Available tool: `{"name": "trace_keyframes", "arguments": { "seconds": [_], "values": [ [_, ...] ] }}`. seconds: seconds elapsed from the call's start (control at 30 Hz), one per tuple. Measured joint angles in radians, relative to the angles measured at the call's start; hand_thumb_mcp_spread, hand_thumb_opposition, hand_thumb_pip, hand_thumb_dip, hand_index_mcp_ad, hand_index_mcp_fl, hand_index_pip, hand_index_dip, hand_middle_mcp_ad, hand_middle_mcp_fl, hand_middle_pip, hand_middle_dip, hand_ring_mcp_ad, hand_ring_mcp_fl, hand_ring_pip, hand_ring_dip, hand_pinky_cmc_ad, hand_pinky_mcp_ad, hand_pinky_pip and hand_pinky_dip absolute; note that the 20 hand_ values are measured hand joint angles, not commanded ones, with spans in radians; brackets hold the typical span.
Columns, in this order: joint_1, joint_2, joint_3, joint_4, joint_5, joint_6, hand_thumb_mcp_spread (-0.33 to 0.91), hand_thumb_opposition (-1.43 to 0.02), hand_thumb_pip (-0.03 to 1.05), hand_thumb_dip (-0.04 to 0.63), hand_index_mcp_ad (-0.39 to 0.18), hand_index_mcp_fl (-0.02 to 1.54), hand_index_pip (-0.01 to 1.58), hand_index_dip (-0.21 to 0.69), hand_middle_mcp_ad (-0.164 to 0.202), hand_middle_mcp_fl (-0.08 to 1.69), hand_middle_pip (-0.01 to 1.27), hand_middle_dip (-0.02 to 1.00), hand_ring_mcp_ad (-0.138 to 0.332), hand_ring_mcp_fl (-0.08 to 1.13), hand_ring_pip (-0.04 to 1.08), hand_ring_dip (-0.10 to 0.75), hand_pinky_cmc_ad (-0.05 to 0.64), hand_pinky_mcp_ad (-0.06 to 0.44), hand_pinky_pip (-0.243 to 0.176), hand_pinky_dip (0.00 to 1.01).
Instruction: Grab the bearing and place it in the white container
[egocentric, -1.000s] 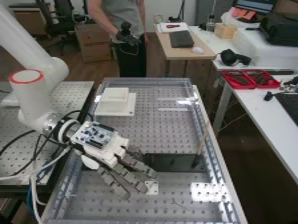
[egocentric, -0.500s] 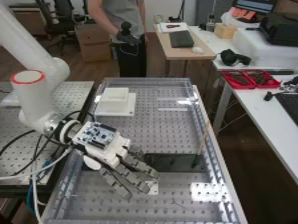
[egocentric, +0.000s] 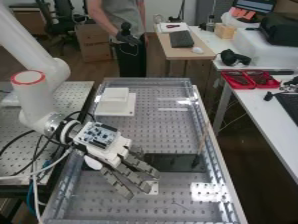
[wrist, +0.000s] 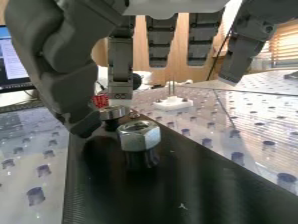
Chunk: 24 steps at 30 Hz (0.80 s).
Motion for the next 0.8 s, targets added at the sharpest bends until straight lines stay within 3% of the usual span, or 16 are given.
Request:
{"name": "trace_keyframes", "arguments": {
  "seconds": [0.23,0.3,0.8],
  "values": [
    [-0.002,0.003,-0.012,0.037,0.002,-0.013,0.33,-0.79,0.72,0.236,-0.159,0.02,1.51,0.131,0.035,0.00,0.13,0.23,0.161,0.00,0.19,0.066,0.396,0.314,-0.120,0.52],
    [-0.003,0.004,-0.013,0.040,0.001,-0.014,0.33,-0.79,0.72,0.236,-0.159,0.07,1.51,0.131,0.035,0.00,0.13,0.23,0.161,0.00,0.19,0.063,0.396,0.295,-0.120,0.52],
    [-0.012,0.001,-0.009,0.031,-0.012,-0.009,0.34,-0.79,0.72,0.236,-0.155,0.06,1.50,0.117,0.035,0.00,0.13,0.23,0.161,0.00,0.19,0.063,0.391,0.295,-0.120,0.52]
  ]
}}
